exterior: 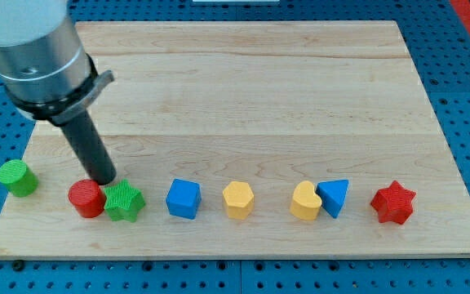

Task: Place the green circle to the center left

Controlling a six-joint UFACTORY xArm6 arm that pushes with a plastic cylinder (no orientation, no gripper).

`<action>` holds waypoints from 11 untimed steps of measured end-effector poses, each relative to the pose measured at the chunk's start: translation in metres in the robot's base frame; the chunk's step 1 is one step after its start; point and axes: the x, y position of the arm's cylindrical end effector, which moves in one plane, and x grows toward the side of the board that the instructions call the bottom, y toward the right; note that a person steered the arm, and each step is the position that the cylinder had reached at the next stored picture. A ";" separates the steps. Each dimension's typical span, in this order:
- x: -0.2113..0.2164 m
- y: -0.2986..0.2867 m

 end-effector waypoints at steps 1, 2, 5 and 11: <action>-0.020 0.002; -0.019 -0.014; 0.056 -0.104; -0.029 -0.134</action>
